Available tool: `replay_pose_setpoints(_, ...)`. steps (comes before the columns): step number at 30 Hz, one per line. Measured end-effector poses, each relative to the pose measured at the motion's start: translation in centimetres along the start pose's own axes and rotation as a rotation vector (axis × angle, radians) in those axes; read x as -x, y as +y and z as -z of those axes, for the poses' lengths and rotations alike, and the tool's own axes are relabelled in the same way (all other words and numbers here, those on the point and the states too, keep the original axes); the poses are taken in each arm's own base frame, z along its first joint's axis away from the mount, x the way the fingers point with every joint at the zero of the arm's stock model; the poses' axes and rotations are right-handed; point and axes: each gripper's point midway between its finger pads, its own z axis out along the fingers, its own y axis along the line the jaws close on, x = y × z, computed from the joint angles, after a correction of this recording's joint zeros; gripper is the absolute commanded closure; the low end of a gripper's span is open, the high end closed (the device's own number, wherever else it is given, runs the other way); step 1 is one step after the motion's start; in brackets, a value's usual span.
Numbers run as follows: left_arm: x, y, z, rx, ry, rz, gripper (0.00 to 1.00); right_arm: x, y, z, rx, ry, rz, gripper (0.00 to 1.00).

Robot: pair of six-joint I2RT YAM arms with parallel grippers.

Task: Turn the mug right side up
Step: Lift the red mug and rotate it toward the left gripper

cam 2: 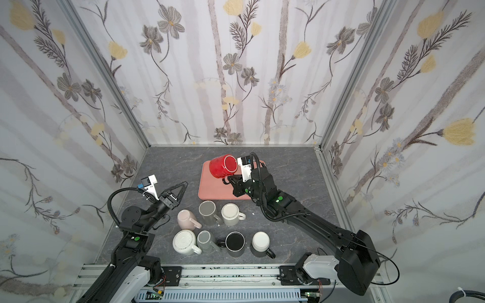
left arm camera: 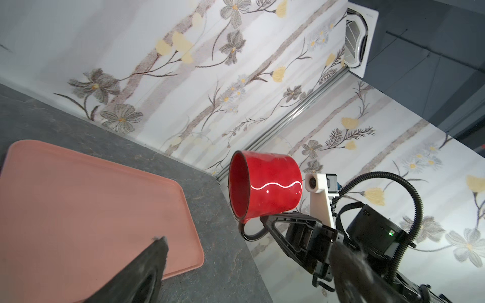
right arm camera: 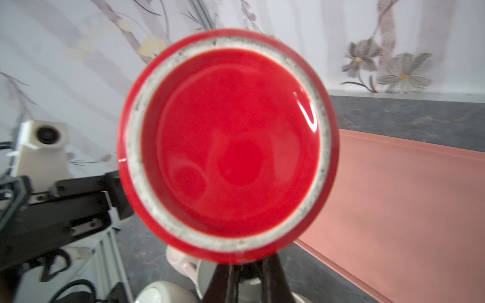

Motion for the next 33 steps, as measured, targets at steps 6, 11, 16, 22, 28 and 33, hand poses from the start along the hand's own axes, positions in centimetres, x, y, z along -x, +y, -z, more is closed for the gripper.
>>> replay_pose_setpoints(6, -0.1, -2.0, -0.3, -0.112, 0.022, -0.007, 0.25, 1.9, 4.5, -1.5, 0.248, -0.078, -0.087, 1.00)
replay_pose_setpoints(11, 0.2, -3.7, -0.1, -0.200, 0.002, -0.011, 0.36, 2.1, 7.5, -2.0, 0.402, -0.091, -0.146, 1.00)
replay_pose_setpoints(16, 0.7, -5.5, 0.0, -0.266, -0.014, -0.031, 0.46, 1.5, 10.8, -2.1, 0.524, -0.080, -0.177, 1.00)
replay_pose_setpoints(22, 1.0, -6.3, -0.1, -0.269, -0.029, -0.057, 0.61, 2.0, 12.4, -2.1, 0.585, -0.089, -0.203, 1.00)
replay_pose_setpoints(28, 0.9, -6.2, -0.1, -0.233, -0.040, -0.098, 0.68, 1.5, 13.2, -2.2, 0.617, -0.072, -0.224, 1.00)
replay_pose_setpoints(33, 0.6, -5.7, -0.4, -0.208, -0.028, -0.091, 0.75, 1.0, 13.1, -2.6, 0.611, -0.055, -0.243, 1.00)
